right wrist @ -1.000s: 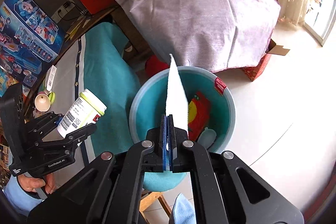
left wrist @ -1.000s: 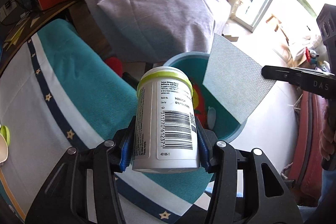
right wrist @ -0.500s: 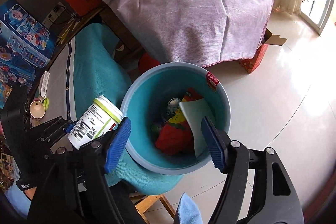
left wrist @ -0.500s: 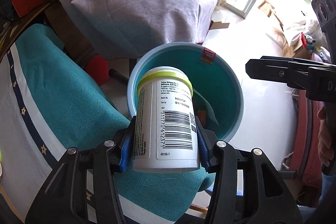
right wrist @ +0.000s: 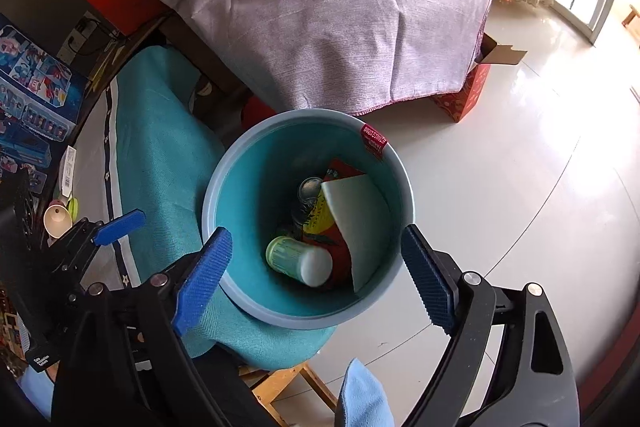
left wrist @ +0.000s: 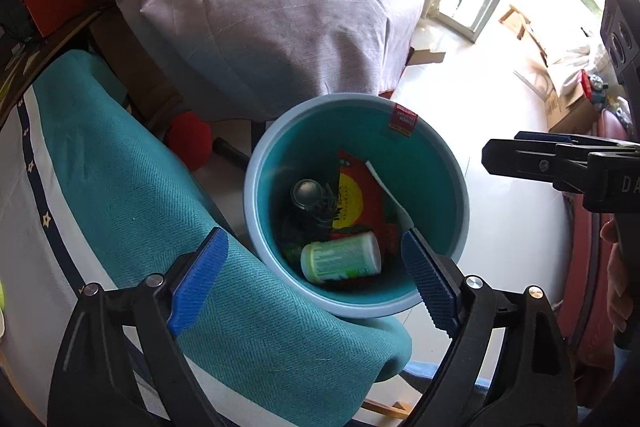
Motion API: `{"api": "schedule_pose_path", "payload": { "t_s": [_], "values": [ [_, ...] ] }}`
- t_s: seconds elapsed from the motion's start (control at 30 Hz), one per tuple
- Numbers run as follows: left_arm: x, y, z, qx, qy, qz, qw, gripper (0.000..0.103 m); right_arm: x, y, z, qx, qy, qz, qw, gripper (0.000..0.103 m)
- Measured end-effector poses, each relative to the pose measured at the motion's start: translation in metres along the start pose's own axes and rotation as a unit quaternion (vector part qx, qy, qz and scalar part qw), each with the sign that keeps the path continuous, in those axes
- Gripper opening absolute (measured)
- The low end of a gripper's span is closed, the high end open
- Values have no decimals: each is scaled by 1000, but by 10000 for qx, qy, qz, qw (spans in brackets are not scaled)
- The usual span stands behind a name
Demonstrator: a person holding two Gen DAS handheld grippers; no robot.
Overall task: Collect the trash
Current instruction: 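Withdraw both open grippers from above the teal bin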
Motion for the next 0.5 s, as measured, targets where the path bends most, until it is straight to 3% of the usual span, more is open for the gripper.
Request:
{"api": "schedule_pose_path", "payload": {
  "t_s": [0.5],
  "values": [
    [27, -24, -21, -228, -246, -30, 9994, 96, 10, 4, -33, 131, -282, -190, 9993, 86]
  ]
}}
Point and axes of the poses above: each gripper's, at about its wrist camera, not at the fingertips, and y roughly the way its jaws point, z to its right, x to its underside, the point moved 1 cm from there along y, roughly the way its jaws point, and after that the axes turned 6 degrees about y, right-handed, at the moved point
